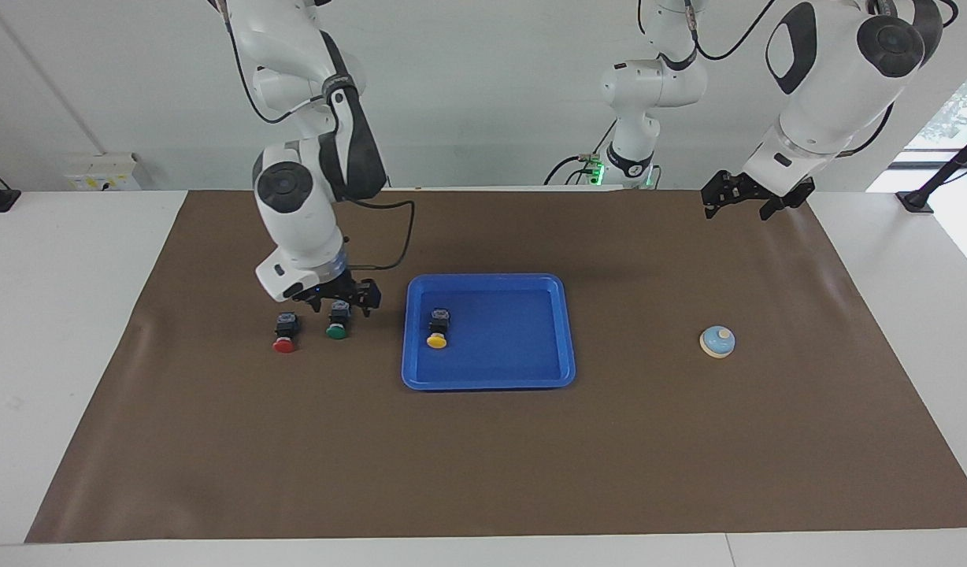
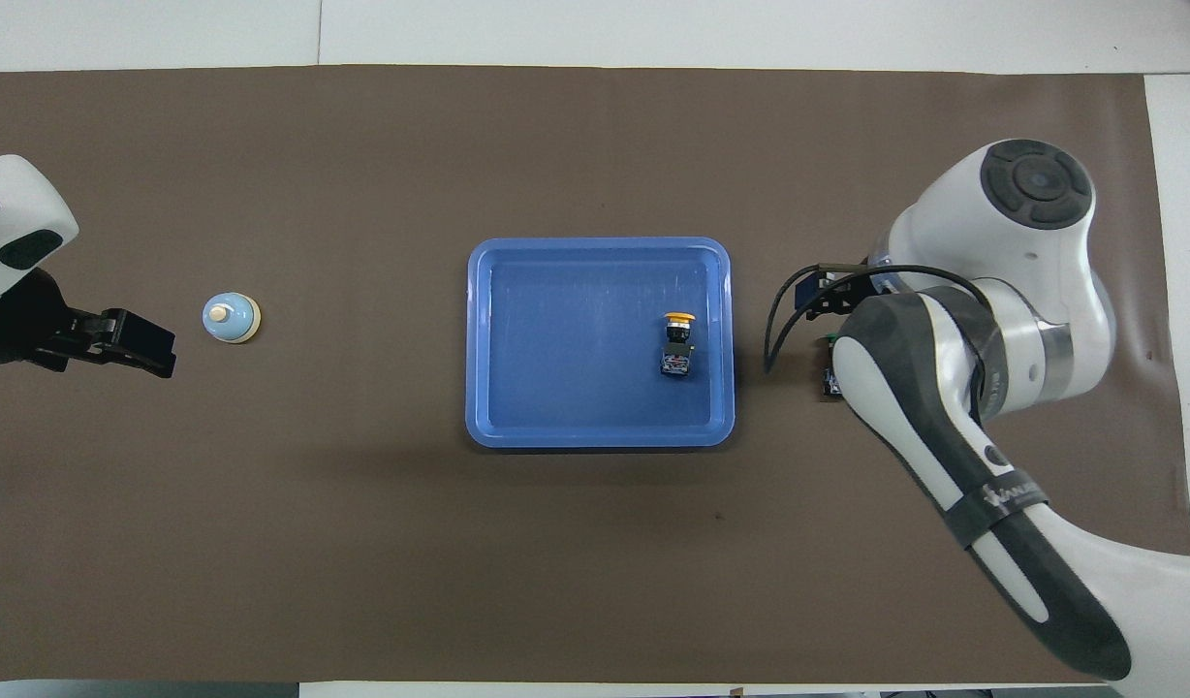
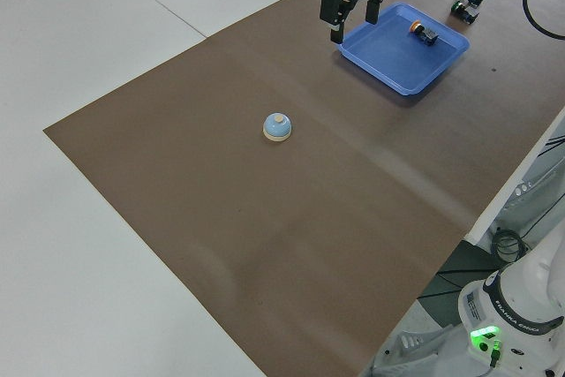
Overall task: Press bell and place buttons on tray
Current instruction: 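Move the right gripper back and grasp the red-capped button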
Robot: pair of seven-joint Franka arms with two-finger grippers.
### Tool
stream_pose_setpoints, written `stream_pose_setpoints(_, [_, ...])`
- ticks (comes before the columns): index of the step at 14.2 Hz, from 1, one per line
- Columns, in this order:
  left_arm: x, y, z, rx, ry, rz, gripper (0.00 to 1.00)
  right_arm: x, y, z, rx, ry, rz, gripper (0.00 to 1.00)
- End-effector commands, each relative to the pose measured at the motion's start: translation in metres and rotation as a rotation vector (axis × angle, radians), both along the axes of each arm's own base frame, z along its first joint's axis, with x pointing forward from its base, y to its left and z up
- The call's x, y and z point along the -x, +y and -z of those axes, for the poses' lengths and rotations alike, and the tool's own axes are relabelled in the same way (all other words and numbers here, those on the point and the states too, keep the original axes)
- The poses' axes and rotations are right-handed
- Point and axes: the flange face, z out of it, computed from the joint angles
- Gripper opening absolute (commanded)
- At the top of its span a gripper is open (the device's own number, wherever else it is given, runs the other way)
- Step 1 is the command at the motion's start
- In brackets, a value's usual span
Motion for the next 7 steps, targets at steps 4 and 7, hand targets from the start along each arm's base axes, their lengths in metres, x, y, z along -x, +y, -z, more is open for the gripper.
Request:
stream_pose_setpoints(4, [0.002,0.002,-0.006,-0.011,-0.005,-0.01,1.0,0.025,-0.081,0.037,-0.021,-0.049,-0.01,1.0])
stream_pose_setpoints(7, [0.002,0.002,-0.006,-0.011,-0.005,-0.01,1.0,0.036,-0.093,0.055,-0.022,-0.06,-0.018,1.0])
